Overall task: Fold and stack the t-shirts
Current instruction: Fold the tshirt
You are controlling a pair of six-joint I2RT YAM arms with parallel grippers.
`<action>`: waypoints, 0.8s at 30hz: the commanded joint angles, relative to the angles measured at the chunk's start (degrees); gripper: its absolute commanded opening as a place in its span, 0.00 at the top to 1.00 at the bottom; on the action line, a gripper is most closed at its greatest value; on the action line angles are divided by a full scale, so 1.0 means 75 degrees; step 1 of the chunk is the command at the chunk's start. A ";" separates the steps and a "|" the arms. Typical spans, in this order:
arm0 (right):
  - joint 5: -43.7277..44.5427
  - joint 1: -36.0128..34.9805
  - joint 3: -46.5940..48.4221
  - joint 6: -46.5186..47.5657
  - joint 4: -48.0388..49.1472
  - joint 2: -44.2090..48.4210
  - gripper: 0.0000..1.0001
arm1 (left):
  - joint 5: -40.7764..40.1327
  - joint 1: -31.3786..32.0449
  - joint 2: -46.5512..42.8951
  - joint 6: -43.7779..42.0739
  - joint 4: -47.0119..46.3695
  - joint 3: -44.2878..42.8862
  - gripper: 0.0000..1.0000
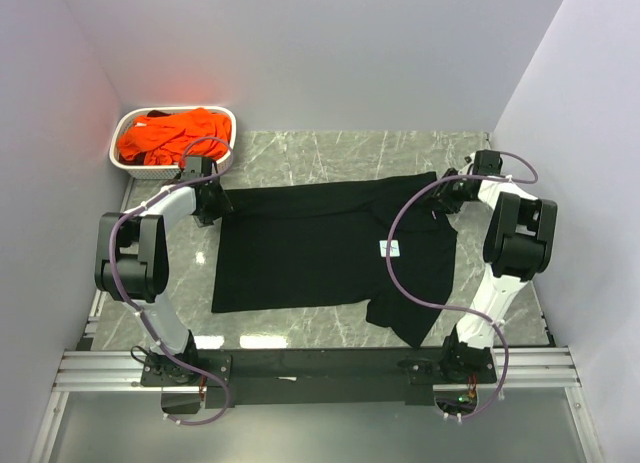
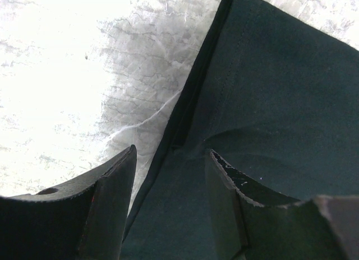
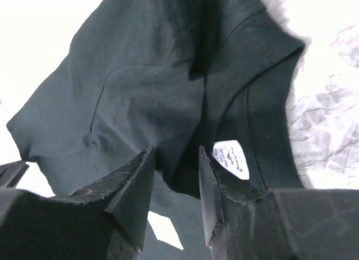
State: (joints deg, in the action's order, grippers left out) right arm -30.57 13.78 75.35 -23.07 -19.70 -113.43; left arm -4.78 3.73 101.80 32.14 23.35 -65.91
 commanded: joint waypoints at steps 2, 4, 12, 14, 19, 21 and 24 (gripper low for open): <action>-0.0296 0.0061 -0.0203 0.0088 0.0260 0.0533 0.65 | 0.0051 0.0030 -0.0308 -0.0008 -0.0067 -0.0271 0.43; -0.0284 0.0061 -0.0168 0.0158 0.0062 0.0569 0.75 | 0.0063 0.0030 -0.0319 -0.0008 -0.0067 -0.0271 0.43; 0.0313 0.0061 -0.0051 0.0088 -0.0595 0.1295 1.00 | 0.0063 0.0030 -0.0378 0.0004 -0.0008 -0.0294 0.46; 0.0523 0.0073 0.0066 0.0088 -0.0758 0.1354 1.00 | 0.0039 0.0030 -0.0378 0.0015 -0.0008 -0.0306 0.47; 0.1040 0.0073 0.0335 -0.0076 -0.1228 0.1085 0.98 | 0.0027 0.0030 -0.0389 0.0027 0.0039 -0.0294 0.50; 0.1204 0.0073 0.0406 -0.0111 -0.1240 0.0933 0.86 | 0.0062 0.0042 -0.0413 0.0039 0.0027 -0.0271 0.50; 0.1717 0.0003 0.0535 -0.0147 -0.1345 0.0955 0.70 | 0.0168 0.0031 -0.0448 0.0074 -0.0020 -0.0247 0.51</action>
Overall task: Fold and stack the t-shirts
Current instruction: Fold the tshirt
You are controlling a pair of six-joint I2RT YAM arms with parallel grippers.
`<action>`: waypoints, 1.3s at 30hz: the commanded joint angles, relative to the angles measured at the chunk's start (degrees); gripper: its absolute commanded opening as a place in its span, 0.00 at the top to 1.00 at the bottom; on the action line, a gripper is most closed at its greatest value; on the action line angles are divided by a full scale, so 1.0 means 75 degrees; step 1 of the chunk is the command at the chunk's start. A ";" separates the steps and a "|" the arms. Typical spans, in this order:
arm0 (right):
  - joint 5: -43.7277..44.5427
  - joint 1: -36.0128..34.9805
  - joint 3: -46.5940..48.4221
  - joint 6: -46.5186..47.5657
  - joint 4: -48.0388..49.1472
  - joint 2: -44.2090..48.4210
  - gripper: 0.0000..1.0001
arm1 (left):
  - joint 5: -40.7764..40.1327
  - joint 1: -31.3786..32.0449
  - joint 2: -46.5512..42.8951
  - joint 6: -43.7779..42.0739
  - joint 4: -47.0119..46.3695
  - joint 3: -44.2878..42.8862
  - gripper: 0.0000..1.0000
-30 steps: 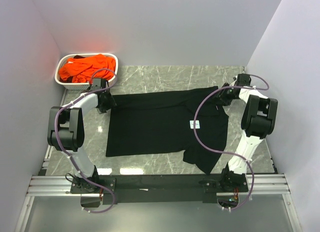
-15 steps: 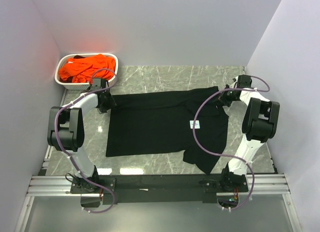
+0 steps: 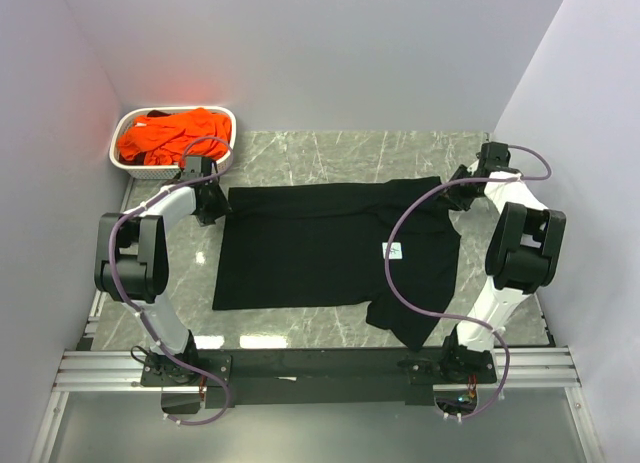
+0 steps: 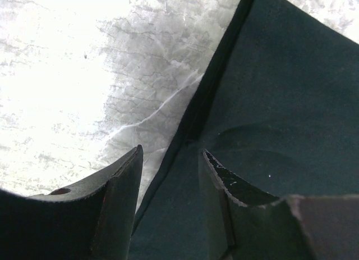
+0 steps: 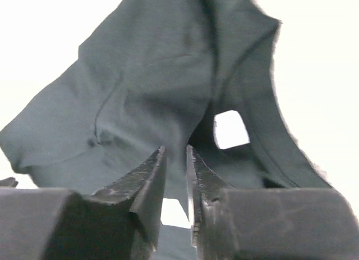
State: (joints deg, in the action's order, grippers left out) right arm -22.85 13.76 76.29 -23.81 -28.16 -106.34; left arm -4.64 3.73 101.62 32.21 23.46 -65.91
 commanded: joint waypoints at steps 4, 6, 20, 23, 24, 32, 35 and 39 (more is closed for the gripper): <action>0.1450 -0.0380 0.0375 0.0023 -0.0229 0.0479 0.61 | 0.0314 0.0019 -0.0495 0.0217 -0.0175 -0.0212 0.50; 0.1733 -0.0789 0.0305 0.0116 -0.0160 0.0830 0.61 | 0.0524 0.0007 -0.0460 0.0392 -0.0222 -0.0247 0.49; 0.1137 -0.2490 -0.1195 0.0035 0.0954 0.1558 0.60 | 0.0643 0.0019 0.0453 0.0780 -0.0187 -0.0915 0.57; 0.1102 -0.2538 -0.1511 0.0034 0.1106 0.1652 0.60 | 0.0376 0.0019 0.0653 0.0757 -0.0175 -0.0985 0.59; 0.1148 -0.2526 -0.1582 0.0046 0.1118 0.1675 0.60 | 0.0292 0.0019 0.0734 0.0733 -0.0164 -0.1009 0.62; 0.1382 -0.2538 -0.1899 0.0257 0.1048 0.1781 0.61 | -0.0880 0.0007 0.1180 0.0616 0.0116 -0.1512 0.78; 0.1546 -0.2538 -0.1887 0.0339 0.0943 0.1828 0.61 | -0.1150 0.0007 0.1286 0.0663 0.0293 -0.1688 0.75; 0.1675 -0.2643 -0.1794 0.0620 0.0826 0.1898 0.60 | -0.1477 0.0007 0.1017 0.0686 0.0445 -0.1642 0.70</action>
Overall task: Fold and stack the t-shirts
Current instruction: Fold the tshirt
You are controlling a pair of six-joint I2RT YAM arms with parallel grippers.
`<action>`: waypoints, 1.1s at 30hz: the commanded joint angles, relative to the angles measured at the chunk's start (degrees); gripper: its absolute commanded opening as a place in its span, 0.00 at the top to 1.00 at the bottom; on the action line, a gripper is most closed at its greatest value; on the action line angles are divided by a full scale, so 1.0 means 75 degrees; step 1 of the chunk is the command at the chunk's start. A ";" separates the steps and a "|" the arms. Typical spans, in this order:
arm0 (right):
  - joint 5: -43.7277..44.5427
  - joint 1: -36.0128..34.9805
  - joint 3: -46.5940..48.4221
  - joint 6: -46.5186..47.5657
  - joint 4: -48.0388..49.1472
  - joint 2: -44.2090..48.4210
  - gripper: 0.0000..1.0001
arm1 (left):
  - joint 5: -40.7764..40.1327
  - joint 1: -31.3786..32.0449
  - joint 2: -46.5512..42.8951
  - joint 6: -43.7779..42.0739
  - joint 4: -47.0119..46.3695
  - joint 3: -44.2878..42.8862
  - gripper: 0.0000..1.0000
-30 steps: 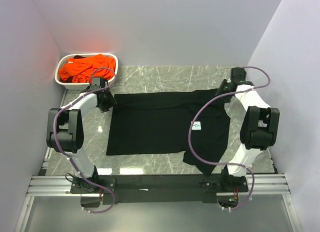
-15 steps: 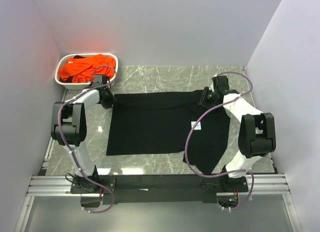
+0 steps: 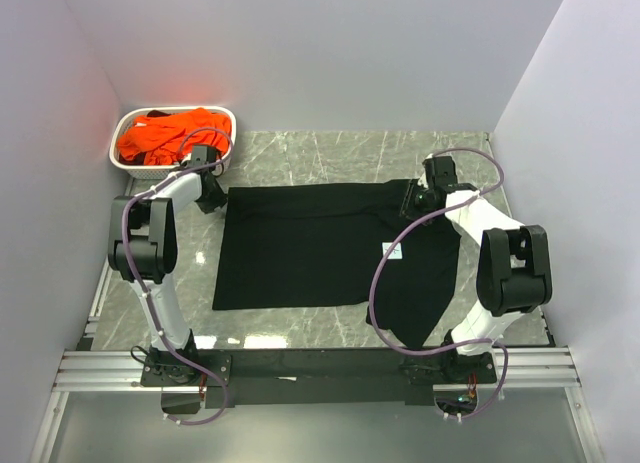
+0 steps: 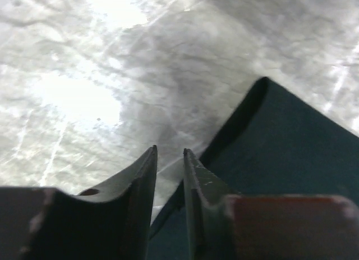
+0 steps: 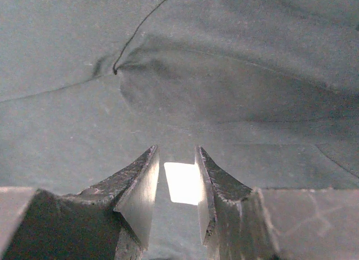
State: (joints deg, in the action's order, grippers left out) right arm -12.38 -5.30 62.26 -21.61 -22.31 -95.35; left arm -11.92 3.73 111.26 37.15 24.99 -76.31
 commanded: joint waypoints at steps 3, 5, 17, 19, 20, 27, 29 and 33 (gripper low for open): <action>0.0699 -0.0499 0.0346 0.0630 -0.0178 0.0385 0.60 | -0.0578 0.0030 -0.0548 0.0039 0.0452 -0.0313 0.61; 0.1005 -0.0862 0.0475 0.0875 -0.0295 0.0292 0.60 | -0.0613 0.0194 -0.0795 0.0016 0.0488 -0.0243 0.56; 0.2881 -0.2223 0.1916 0.1627 -0.0963 -0.0927 0.53 | -0.0098 0.1003 -0.0833 -0.0206 0.0383 -0.0347 0.56; 0.3056 -0.2340 0.2104 0.1673 -0.1045 -0.1183 0.54 | -0.0016 0.1003 -0.0598 -0.0312 0.0371 -0.0500 0.60; 0.3127 -0.2387 0.2244 0.1685 -0.1115 -0.1266 0.54 | -0.0004 0.1003 -0.0400 -0.0382 0.0371 -0.0640 0.61; 0.3525 -0.2446 0.2702 0.1662 -0.1315 -0.2016 0.55 | -0.0121 0.0980 0.0340 -0.0593 0.0347 -0.0864 0.65; 0.3701 -0.2434 0.2773 0.1650 -0.1350 -0.2134 0.55 | -0.0191 0.0980 0.0492 -0.0617 0.0347 -0.0829 0.67; 0.3924 -0.2434 0.2843 0.1720 -0.1397 -0.2426 0.62 | -0.0367 0.0956 0.0633 -0.0664 0.0335 -0.0758 0.69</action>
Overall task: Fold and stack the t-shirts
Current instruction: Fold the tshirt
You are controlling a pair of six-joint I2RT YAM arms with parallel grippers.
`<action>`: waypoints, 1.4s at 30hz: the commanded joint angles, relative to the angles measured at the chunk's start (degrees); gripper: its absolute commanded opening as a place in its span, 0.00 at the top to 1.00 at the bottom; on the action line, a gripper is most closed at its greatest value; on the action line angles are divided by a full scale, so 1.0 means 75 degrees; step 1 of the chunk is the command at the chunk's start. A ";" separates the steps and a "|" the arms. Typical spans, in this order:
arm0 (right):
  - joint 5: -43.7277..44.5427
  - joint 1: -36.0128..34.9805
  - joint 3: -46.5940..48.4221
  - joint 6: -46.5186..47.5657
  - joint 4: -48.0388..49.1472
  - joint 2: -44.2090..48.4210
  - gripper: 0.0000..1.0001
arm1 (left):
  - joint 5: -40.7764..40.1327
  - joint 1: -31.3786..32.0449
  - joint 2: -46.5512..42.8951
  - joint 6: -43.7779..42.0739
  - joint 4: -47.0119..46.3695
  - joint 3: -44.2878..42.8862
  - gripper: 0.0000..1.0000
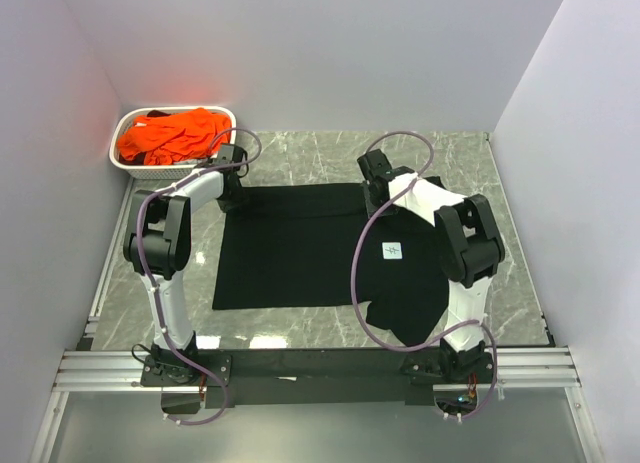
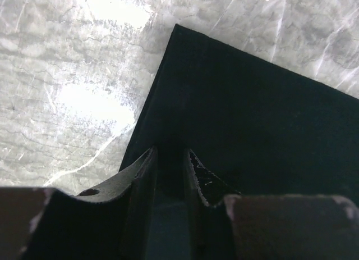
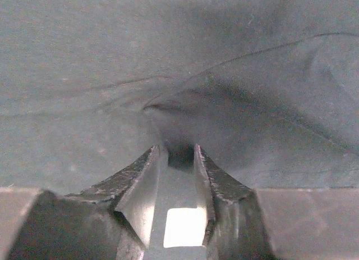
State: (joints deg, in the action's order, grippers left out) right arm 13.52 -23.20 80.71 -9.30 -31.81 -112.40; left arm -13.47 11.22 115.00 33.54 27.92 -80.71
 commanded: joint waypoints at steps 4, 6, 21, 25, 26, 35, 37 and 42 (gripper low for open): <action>0.0693 -0.0036 0.0465 0.0208 -0.0421 -0.0224 0.82 | -0.0382 -0.0079 0.0194 -0.0264 0.0027 -0.0138 0.69; 0.0752 -0.0035 0.0431 0.0290 -0.0481 -0.0073 0.92 | -0.0570 -0.0090 0.0217 -0.0300 0.0050 -0.0138 0.69; 0.0308 0.0152 0.0395 0.0994 -0.1090 0.0444 0.90 | -0.0852 -0.0090 0.0159 -0.0417 0.0355 -0.0196 0.68; -0.0604 0.0152 0.0407 0.1111 -0.1114 0.0490 0.74 | -0.0863 -0.0102 0.0147 -0.0370 0.0601 -0.0103 0.67; -0.0758 0.0175 0.0372 0.1100 -0.1091 0.0514 0.70 | -0.0887 -0.0102 0.0170 -0.0359 0.0706 -0.0091 0.67; -0.2785 0.2259 -0.0131 -0.0094 0.0055 0.1685 0.49 | -0.0829 -0.0114 -0.0332 -0.0183 0.0906 -0.0242 0.55; -0.3126 0.3041 -0.0214 -0.0563 0.0373 0.1885 0.47 | -0.0689 -0.0102 -0.0450 -0.0101 0.0953 -0.0301 0.50; -0.4294 0.4404 -0.0343 -0.1687 0.1392 0.1512 0.46 | -0.0501 -0.0114 -0.0954 0.0110 0.0720 -0.0290 0.41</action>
State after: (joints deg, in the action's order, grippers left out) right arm -10.57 6.24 79.42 -14.55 -27.62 -100.12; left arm -18.65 10.37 113.45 32.80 34.00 -81.23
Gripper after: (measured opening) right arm 0.536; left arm 0.577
